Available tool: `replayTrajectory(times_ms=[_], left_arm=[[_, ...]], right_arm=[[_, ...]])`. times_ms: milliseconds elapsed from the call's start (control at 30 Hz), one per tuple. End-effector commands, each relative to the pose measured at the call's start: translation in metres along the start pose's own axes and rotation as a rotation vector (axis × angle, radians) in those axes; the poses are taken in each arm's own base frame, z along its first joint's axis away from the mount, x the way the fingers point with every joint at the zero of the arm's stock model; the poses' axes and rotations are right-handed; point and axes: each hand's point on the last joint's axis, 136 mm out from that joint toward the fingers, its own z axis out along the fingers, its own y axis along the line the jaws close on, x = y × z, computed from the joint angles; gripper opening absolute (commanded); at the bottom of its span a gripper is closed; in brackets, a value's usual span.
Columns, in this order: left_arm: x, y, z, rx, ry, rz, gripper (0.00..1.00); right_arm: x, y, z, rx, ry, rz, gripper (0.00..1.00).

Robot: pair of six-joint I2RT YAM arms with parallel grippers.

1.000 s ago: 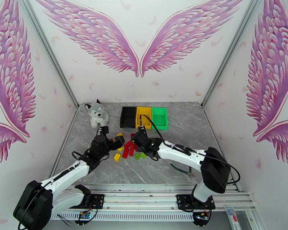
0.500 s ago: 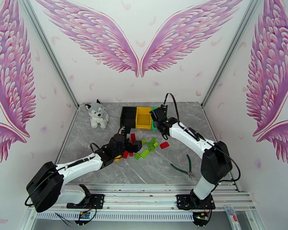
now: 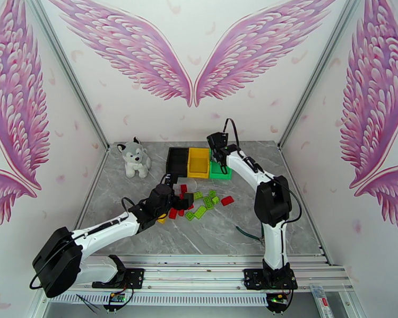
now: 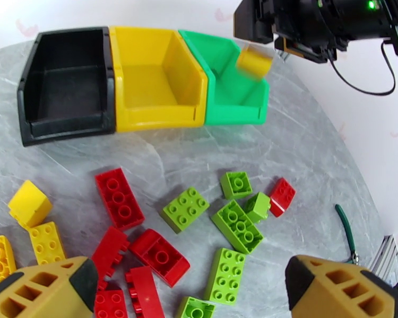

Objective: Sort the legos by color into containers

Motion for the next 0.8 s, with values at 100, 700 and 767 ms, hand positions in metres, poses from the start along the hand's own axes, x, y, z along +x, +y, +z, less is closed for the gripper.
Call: replayTrajectory(times_ms=[100,700,767], left_arm=[[-0.013,0.029,-0.016,-0.115,-0.047,-0.012,0.99],[-0.022,0.127,-0.048,-0.306,-0.115,-0.263,0.99],[-0.021,0.137,-0.051,-0.327,-0.121,-0.288,0.99]], right_arm=[[-0.001,0.005,-0.031,-0.070,0.012,-0.023,0.66],[0.119,0.135,-0.152,-0.463,-0.021,-0.386,0.80],[0.139,0.157,-0.156,-0.551,0.011,-0.413,0.76]])
